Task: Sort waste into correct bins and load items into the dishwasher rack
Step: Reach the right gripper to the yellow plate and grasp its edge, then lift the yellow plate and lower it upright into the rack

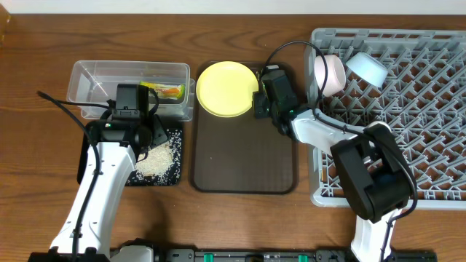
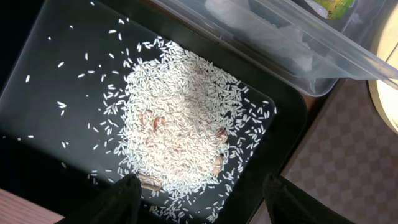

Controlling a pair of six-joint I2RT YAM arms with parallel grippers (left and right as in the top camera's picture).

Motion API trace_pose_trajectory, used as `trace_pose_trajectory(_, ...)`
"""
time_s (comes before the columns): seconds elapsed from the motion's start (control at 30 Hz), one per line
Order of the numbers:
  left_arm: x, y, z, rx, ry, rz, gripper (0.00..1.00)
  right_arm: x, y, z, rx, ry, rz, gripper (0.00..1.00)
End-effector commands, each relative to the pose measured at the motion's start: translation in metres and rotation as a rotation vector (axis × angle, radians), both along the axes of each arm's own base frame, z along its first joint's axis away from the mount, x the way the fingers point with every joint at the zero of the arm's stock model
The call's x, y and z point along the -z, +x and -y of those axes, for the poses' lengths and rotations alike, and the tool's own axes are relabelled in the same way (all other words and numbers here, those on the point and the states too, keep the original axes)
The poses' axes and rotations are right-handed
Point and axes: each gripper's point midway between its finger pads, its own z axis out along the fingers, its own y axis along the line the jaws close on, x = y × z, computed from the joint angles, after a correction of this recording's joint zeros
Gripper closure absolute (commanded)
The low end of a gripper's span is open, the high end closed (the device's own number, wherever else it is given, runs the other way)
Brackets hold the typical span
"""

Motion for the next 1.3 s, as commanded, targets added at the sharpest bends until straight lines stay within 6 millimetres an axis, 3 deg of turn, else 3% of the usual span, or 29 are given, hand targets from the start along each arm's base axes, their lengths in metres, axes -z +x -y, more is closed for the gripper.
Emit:
trace_pose_trajectory(0.0, 0.001, -0.002, -0.002, -0.011, 0.003, -0.001, 0.34, 0.008, -0.004, -0.007, 0.021, 0.019, -0.024, 0.58)
trace_pose_trajectory(0.2, 0.001, -0.002, -0.002, -0.011, 0.003, -0.002, 0.34, 0.008, -0.007, -0.011, 0.011, 0.018, -0.024, 0.60)
trace_pose_trajectory(0.3, 0.001, -0.002, -0.002, -0.011, 0.002, -0.002, 0.34, 0.017, -0.014, -0.002, 0.028, -0.026, -0.063, 0.75)
trace_pose_trajectory(0.47, 0.001, -0.002, -0.002, -0.011, 0.002, -0.002, 0.34, 0.031, -0.027, 0.017, 0.099, -0.095, -0.136, 0.87)
trace_pose_trajectory(0.63, 0.001, -0.002, -0.002, -0.011, 0.002, -0.002, 0.34, 0.024, -0.029, 0.020, 0.101, -0.098, -0.140, 0.99)
trace_pose_trajectory(0.8, 0.001, -0.002, -0.002, -0.011, 0.002, -0.002, 0.34, -0.018, -0.020, 0.028, 0.106, -0.075, -0.074, 0.99)
trace_pose_trajectory(0.97, 0.001, -0.002, -0.002, -0.011, 0.002, -0.002, 0.34, -0.079, -0.016, 0.049, 0.097, -0.074, 0.022, 0.99)
trace_pose_trajectory(1.13, 0.001, -0.002, -0.002, -0.011, 0.002, -0.002, 0.34, -0.133, -0.023, 0.090, 0.105, -0.121, 0.093, 0.99)
trace_pose_trajectory(1.27, 0.001, -0.002, -0.002, -0.011, 0.002, -0.002, 0.34, -0.164, -0.034, 0.139, 0.161, -0.222, 0.131, 0.99)
